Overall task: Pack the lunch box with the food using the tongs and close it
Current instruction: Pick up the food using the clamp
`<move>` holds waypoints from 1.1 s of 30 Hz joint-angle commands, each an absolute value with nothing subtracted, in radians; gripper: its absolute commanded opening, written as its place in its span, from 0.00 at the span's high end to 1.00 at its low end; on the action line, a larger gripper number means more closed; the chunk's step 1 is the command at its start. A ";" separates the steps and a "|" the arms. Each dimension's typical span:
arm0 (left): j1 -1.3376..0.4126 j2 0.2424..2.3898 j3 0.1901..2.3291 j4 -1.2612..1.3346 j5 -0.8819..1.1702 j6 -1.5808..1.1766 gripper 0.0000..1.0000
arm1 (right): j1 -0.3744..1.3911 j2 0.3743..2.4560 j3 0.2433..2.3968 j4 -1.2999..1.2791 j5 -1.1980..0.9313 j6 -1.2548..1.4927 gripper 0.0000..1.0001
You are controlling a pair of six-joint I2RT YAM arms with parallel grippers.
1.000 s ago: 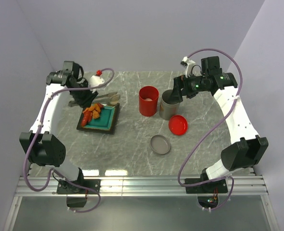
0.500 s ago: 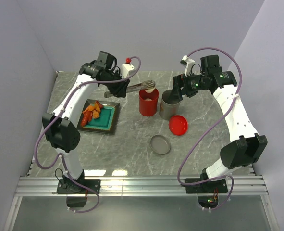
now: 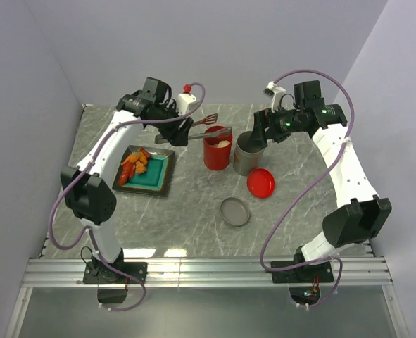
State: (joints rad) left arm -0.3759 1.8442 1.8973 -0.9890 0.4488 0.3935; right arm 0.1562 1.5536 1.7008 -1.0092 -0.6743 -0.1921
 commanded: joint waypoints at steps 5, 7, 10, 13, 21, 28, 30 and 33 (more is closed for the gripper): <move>-0.175 1.553 1.758 -1.068 0.492 0.399 0.40 | 0.149 1.532 1.718 -1.019 -0.696 -0.213 0.00; -0.091 1.479 1.694 -1.106 0.482 0.428 0.40 | 0.150 1.537 1.713 -1.015 -0.699 -0.213 0.00; 0.022 1.390 1.613 -1.127 0.459 0.457 0.40 | 0.149 1.539 1.706 -1.005 -0.707 -0.207 0.00; 0.122 1.306 1.518 -1.157 0.474 0.463 0.40 | 0.150 1.543 1.701 -1.002 -0.722 -0.209 0.00; 0.337 1.088 1.290 -1.229 0.457 0.544 0.40 | 0.152 1.548 1.684 -1.015 -0.741 -0.222 0.00; 0.405 0.986 1.161 -1.261 0.382 0.557 0.40 | 0.150 1.552 1.684 -1.020 -0.747 -0.224 0.00; 0.410 0.968 1.146 -1.258 0.358 0.552 0.40 | 0.150 1.557 1.687 -1.022 -0.749 -0.221 0.00; 0.419 0.962 1.123 -1.255 0.336 0.551 0.40 | 0.152 1.563 1.693 -1.023 -0.747 -0.218 0.00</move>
State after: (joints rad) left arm 0.4084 0.9806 1.1347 -1.2610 0.3676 0.5381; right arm 0.1562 1.5551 1.6810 -1.0191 -0.7277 -0.2104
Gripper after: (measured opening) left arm 0.603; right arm 0.996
